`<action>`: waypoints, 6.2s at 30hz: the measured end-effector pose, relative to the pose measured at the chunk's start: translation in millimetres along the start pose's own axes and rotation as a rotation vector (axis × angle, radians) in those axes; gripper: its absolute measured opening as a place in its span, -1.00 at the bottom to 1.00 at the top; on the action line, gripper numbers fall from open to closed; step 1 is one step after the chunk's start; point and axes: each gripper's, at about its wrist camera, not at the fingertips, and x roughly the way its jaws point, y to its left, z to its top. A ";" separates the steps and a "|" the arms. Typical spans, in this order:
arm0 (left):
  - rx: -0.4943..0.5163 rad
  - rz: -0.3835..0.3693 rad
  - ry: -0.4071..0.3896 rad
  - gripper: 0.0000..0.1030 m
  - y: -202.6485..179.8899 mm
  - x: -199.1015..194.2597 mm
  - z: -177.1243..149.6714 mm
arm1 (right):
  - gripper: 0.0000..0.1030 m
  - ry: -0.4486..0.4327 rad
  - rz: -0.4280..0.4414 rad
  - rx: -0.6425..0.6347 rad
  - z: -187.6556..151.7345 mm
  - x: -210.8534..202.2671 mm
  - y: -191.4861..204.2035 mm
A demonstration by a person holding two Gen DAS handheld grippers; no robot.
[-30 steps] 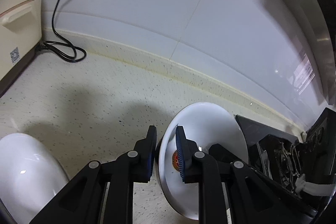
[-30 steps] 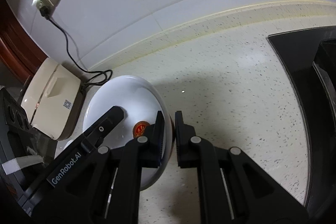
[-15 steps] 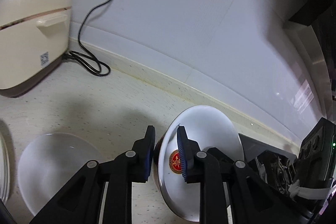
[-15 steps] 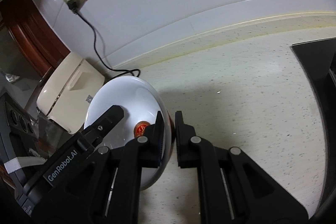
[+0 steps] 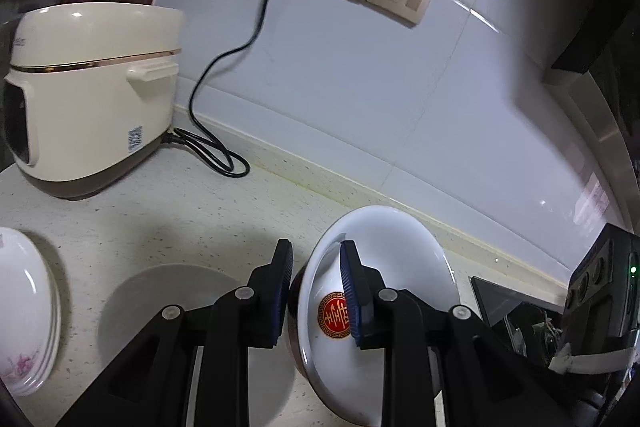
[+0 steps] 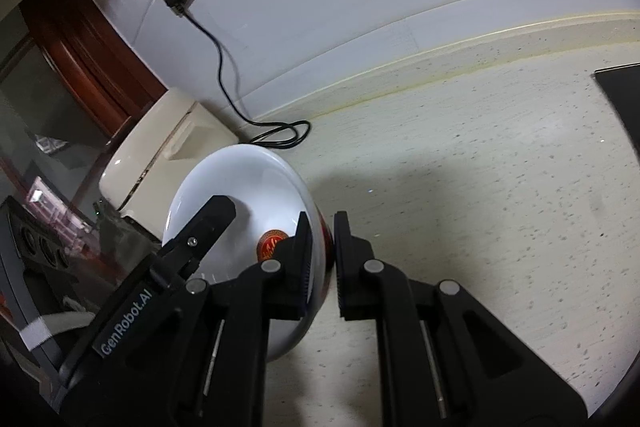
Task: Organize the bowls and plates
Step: 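Carry the red-banded bowl with both tools and lower it into the white bowls, then open both tools to release the red-banded bowl, then close both tools on the rim of the nested bowl stack, then carry the nested bowls with both tools and lower them onto the flowered plates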
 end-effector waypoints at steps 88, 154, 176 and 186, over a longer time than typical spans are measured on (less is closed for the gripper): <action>-0.107 0.152 0.251 0.74 93.6 13.6 -7.8 | 0.43 0.313 0.061 -0.061 -39.8 54.9 23.3; -0.113 -0.026 0.295 0.15 141.3 -44.7 32.1 | -0.06 0.205 0.064 0.161 -81.9 28.8 113.9; -0.216 0.093 0.283 0.17 249.0 -76.4 42.6 | -0.06 0.369 0.124 0.086 -126.5 113.8 196.2; -0.278 0.046 0.281 0.46 263.2 -67.7 39.2 | 0.15 0.356 0.095 0.054 -131.0 119.3 203.6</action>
